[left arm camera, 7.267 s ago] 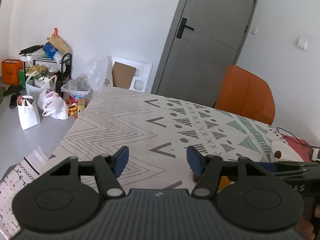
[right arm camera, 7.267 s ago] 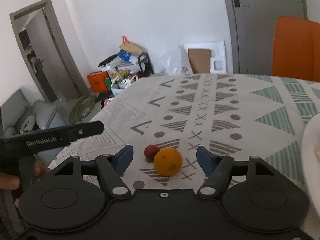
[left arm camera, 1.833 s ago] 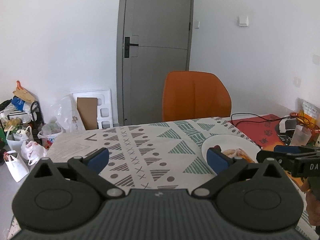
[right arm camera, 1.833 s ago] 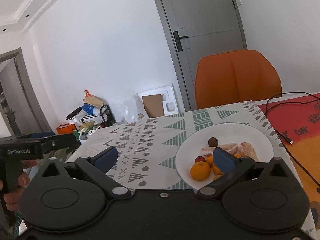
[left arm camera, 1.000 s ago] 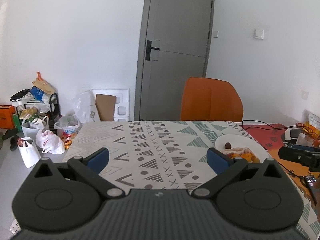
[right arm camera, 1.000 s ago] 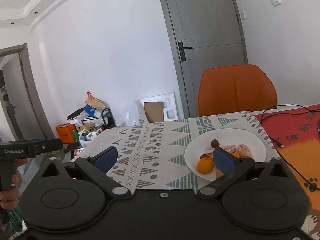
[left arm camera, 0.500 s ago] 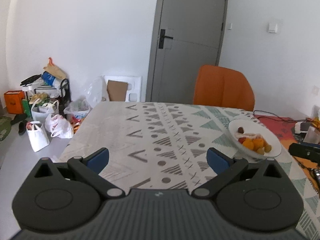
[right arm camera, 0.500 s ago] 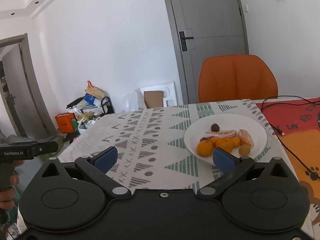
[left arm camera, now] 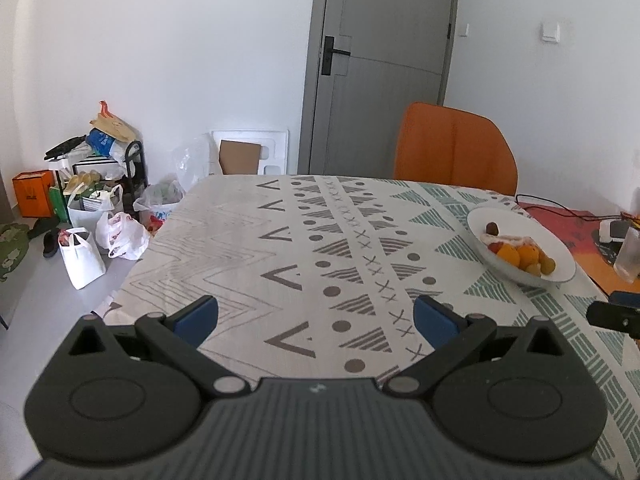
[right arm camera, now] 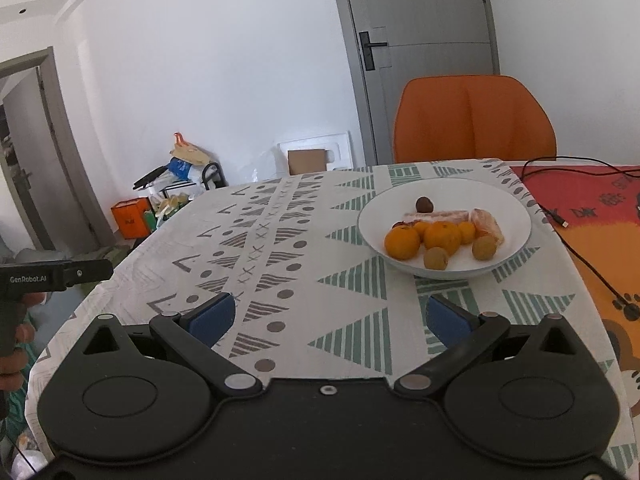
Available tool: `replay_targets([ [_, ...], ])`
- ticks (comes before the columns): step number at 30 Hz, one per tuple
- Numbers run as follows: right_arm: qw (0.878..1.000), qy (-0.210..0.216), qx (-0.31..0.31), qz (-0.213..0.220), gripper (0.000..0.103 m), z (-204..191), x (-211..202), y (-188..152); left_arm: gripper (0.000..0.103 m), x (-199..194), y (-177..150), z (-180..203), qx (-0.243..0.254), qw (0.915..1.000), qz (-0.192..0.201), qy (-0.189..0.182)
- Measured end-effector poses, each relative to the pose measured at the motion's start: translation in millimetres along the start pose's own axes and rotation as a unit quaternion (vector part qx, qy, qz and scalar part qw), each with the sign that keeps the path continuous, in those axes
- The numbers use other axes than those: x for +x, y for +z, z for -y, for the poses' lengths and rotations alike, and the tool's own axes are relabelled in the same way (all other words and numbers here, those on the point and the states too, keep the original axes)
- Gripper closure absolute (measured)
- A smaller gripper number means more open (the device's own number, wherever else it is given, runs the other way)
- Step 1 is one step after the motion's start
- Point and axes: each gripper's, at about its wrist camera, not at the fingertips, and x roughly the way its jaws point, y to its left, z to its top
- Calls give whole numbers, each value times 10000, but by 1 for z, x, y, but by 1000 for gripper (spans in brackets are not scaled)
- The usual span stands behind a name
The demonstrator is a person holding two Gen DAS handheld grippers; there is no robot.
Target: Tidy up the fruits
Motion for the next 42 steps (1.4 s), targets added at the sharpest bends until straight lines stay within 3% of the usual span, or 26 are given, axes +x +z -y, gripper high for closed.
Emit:
replay_targets([
  [42, 10000, 73, 27, -15, 0, -6, -1, 1, 0, -6, -3, 1, 110, 9999, 10, -4],
])
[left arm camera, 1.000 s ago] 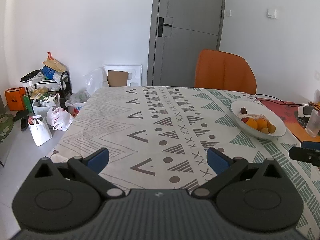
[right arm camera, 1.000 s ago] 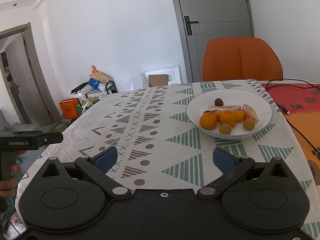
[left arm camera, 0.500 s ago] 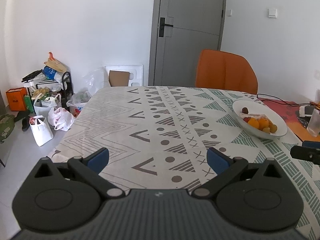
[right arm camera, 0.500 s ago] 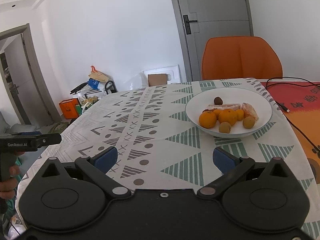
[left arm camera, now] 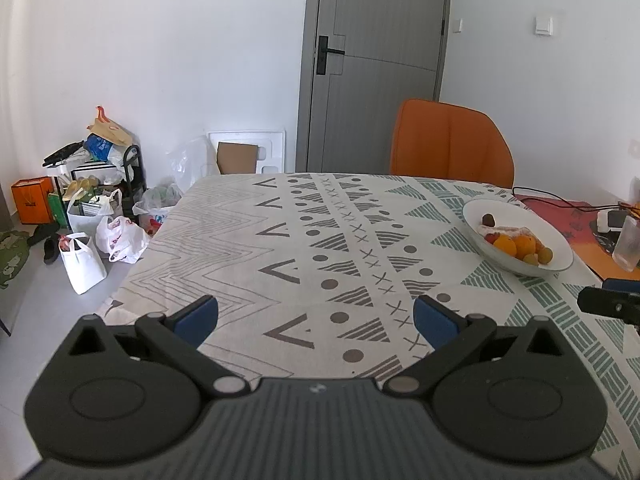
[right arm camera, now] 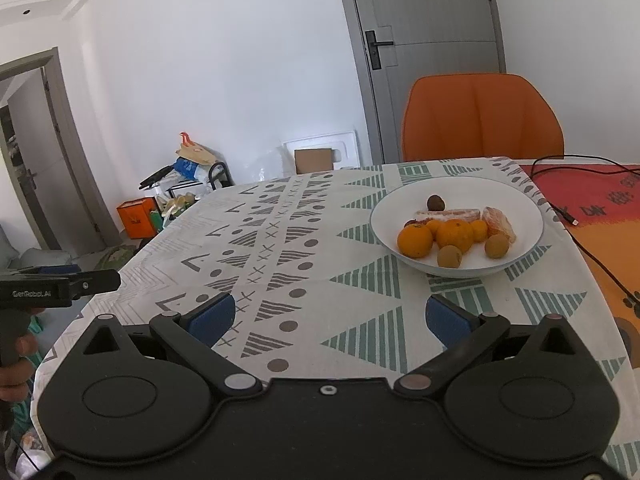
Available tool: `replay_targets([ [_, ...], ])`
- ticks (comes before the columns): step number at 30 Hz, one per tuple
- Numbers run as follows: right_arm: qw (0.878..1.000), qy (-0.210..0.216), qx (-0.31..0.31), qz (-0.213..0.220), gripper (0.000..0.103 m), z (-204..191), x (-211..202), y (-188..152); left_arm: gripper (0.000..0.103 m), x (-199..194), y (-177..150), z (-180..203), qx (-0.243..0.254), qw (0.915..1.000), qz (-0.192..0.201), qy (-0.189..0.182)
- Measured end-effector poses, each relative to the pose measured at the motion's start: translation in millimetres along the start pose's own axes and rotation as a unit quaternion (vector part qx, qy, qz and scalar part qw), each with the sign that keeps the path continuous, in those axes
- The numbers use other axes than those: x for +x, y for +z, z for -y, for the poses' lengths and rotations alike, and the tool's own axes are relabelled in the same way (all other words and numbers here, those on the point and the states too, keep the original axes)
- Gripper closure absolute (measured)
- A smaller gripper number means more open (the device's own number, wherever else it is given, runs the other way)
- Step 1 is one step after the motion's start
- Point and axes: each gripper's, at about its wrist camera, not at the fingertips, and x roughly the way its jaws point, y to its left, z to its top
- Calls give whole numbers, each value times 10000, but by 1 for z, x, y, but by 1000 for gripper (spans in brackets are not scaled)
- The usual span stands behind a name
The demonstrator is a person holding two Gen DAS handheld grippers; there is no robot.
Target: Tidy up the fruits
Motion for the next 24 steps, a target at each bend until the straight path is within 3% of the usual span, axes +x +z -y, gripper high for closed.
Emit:
replay_targets([
  [24, 10000, -20, 48, -45, 0, 0, 2, -1, 0, 1, -1, 1, 57, 10000, -1, -28],
])
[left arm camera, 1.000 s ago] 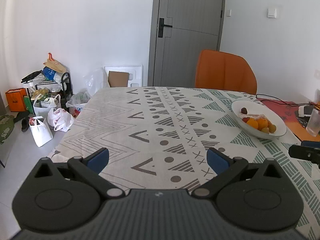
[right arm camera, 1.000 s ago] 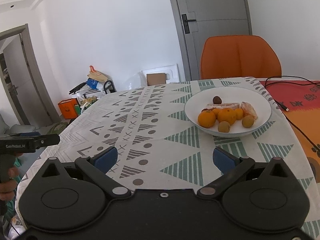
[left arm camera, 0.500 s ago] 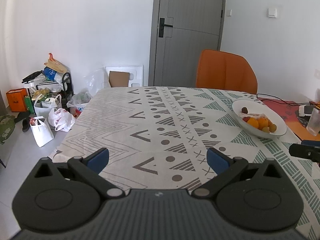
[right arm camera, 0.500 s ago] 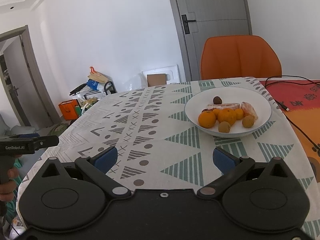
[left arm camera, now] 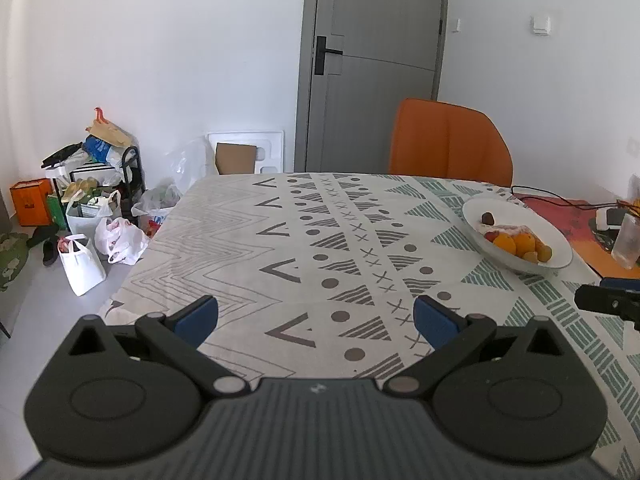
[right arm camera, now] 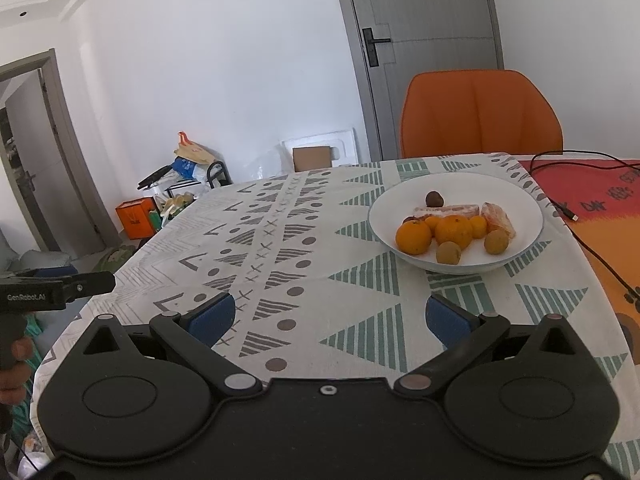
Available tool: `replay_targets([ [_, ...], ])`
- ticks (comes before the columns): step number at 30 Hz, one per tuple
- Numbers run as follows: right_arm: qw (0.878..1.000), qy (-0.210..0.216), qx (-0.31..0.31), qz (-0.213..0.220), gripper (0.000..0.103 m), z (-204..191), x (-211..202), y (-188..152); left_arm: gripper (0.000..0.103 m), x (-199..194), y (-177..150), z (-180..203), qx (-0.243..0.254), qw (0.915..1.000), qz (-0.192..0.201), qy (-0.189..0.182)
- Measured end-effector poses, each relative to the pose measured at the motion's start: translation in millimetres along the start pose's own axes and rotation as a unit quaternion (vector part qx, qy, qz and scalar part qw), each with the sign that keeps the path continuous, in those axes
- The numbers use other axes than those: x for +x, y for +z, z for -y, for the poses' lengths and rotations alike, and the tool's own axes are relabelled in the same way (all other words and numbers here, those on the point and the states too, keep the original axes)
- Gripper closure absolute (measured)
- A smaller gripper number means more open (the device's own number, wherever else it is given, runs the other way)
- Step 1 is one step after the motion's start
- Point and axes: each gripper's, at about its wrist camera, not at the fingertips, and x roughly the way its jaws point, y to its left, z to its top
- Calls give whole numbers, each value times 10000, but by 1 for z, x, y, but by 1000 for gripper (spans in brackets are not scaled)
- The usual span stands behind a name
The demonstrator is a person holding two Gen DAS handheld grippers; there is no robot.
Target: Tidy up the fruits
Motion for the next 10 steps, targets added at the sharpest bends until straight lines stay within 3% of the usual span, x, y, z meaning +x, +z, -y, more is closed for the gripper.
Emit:
replay_targets([
  [10, 10000, -14, 30, 25, 0, 3, 0, 0, 0, -1, 0, 1, 25, 10000, -20, -38],
])
